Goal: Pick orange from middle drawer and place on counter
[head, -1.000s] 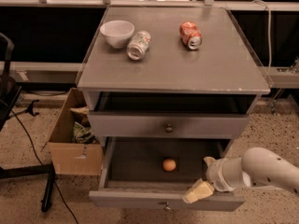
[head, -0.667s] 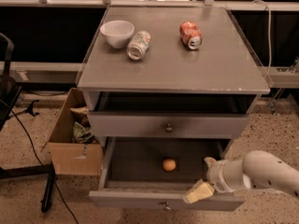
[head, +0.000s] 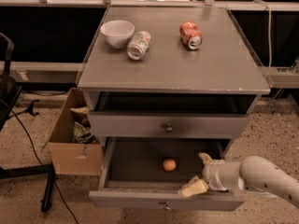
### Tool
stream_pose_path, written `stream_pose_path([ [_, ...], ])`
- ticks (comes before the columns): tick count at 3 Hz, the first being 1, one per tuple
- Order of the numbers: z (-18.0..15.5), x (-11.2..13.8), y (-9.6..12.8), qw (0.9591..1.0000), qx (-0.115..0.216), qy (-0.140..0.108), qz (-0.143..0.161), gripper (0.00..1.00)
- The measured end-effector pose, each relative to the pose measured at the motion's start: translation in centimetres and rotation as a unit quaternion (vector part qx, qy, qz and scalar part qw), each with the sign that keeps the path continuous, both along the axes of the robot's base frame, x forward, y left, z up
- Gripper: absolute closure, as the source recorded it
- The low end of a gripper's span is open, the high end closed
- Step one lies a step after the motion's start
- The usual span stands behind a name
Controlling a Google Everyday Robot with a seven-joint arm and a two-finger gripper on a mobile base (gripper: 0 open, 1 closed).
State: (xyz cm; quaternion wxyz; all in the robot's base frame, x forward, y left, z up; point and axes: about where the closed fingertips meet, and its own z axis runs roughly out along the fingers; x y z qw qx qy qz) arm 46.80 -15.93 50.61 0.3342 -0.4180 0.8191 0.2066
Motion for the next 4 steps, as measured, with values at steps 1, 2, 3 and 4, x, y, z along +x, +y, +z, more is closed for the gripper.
stream_pose_path([
  [1, -1.3, 1.6, 1.1, 0.9997, 0.017, -0.017, 0.004, 0.00],
  [2, -3.0, 3.2, 2.3, 0.9995, 0.019, -0.026, 0.005, 0.18],
  [3, -5.4, 5.2, 3.6, 0.9994, 0.017, -0.028, 0.003, 0.29],
  [4, -7.2, 6.6, 4.4, 0.9995, 0.013, -0.028, 0.001, 0.28],
])
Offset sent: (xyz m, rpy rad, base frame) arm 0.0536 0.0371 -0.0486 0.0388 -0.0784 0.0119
